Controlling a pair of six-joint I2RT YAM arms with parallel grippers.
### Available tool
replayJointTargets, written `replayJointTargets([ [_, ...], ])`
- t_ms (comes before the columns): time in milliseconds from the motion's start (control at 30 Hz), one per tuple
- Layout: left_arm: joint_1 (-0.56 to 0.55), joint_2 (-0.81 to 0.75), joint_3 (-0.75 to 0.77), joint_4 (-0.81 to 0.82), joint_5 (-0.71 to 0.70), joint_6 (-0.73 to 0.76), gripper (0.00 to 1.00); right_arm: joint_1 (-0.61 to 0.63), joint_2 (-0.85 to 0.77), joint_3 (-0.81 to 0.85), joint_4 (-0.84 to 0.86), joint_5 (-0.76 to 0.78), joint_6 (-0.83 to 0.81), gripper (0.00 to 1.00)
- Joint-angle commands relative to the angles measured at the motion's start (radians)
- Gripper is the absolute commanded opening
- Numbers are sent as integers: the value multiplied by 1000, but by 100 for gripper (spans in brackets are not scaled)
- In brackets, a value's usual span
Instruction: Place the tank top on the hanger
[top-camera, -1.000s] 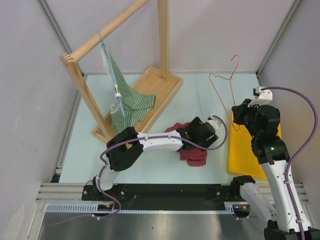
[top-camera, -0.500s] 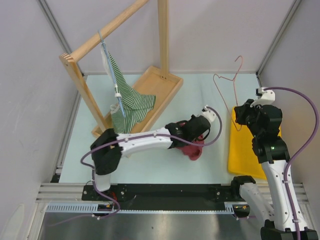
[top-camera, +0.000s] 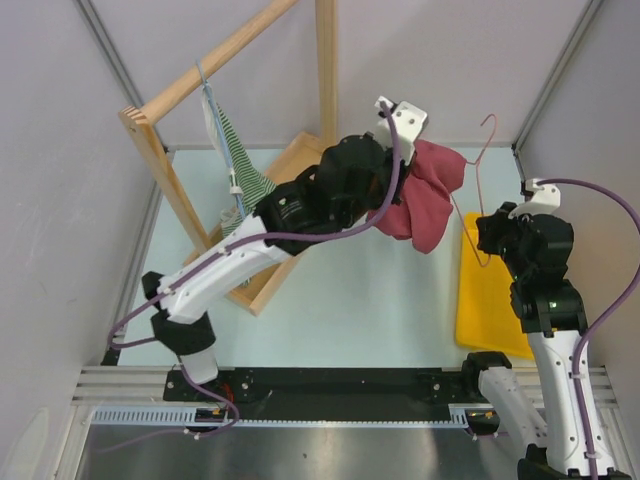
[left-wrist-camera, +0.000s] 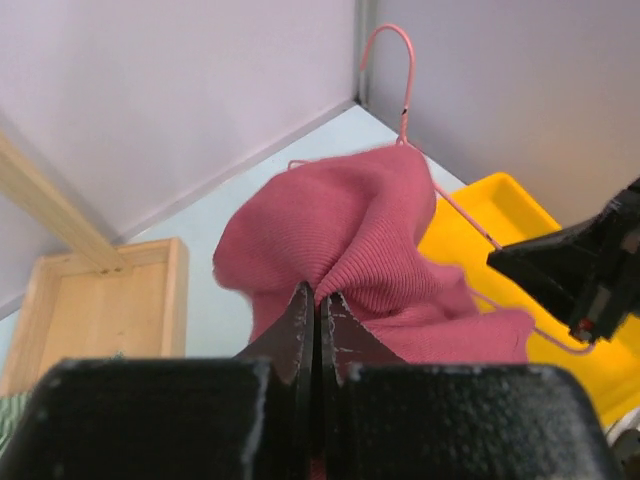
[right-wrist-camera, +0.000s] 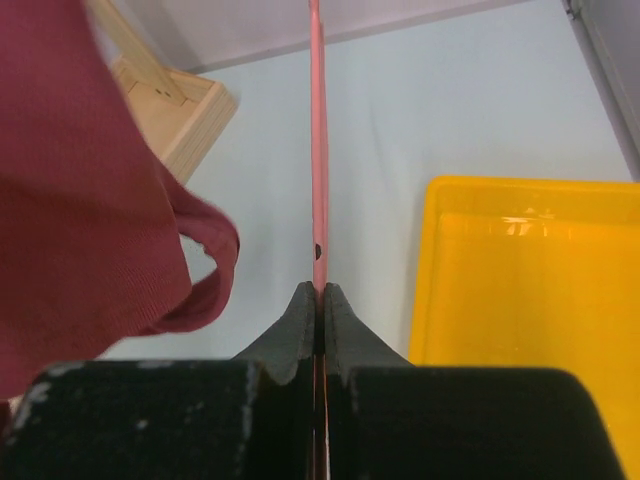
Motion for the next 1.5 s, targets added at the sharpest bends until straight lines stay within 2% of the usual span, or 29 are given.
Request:
replayJointTargets([
  [0, 96, 196, 77, -191, 143, -42, 0, -3, -25, 76, -24, 59, -7, 0],
  [100, 118, 223, -85, -124, 190, -58, 0, -5, -37, 87, -50, 81, -26, 0],
  [167, 118, 215, -131, -84, 273, -63, 0, -6, -40, 98, -59, 90, -35, 0],
  [233, 116, 195, -185, -65, 296, -76, 0, -5, -38, 101, -62, 98, -36, 0],
  [433, 72, 10, -322, -85, 113, -72, 0, -5, -37, 104, -61, 85, -30, 0],
  [567, 57, -136, -418, -119, 85, -78, 0, -6, -28, 98, -52, 70, -26, 0],
  [667, 55, -170, -458, -157, 79, -82, 0, -6, -23, 90, -41, 61, -20, 0],
  [767, 55, -136, -445, -165, 103, -84, 0, -5, -23, 81, -32, 56, -12, 0],
  [867, 55, -9, -362, -136, 201, -76, 0, -6, -31, 81, -32, 59, 2, 0],
  [900, 55, 96, -293, -110, 227, -75, 0, -6, -31, 81, -33, 59, 3, 0],
  [933, 55, 150, -246, -102, 252, -73, 10, -6, -34, 87, -39, 64, 4, 0],
  [967, 57, 220, -134, -99, 257, -72, 27, -6, -38, 90, -44, 65, 0, 0],
  [1000, 55, 329, -75, -97, 263, -69, 47, -6, -41, 98, -50, 71, 0, 0],
  [1033, 55, 380, -20, -99, 270, -64, 79, -6, -43, 101, -62, 81, -1, 0],
  [1067, 55, 413, 56, -106, 278, -70, 88, -6, -47, 107, -72, 84, -3, 0],
  [1133, 51, 413, 62, -96, 283, -87, 99, -8, -51, 116, -87, 102, -12, 0],
  [1200, 38, 332, -102, 14, 248, -81, 99, -8, -57, 118, -90, 117, -18, 0],
  [1233, 25, 225, -191, 71, 240, -57, 99, -8, -57, 119, -92, 124, -23, 0],
  [1267, 21, 157, -375, 185, 241, -44, 100, -8, -55, 119, -92, 122, -23, 0],
  [1333, 20, -17, -560, 281, 240, -47, 100, -6, -46, 119, -81, 104, -16, 0],
  [1367, 21, -64, -718, 332, 187, -58, 99, -8, -46, 113, -76, 96, -13, 0],
  [1467, 40, -194, -921, 289, 38, -134, 98, -7, -41, 90, -46, 55, 3, 0],
])
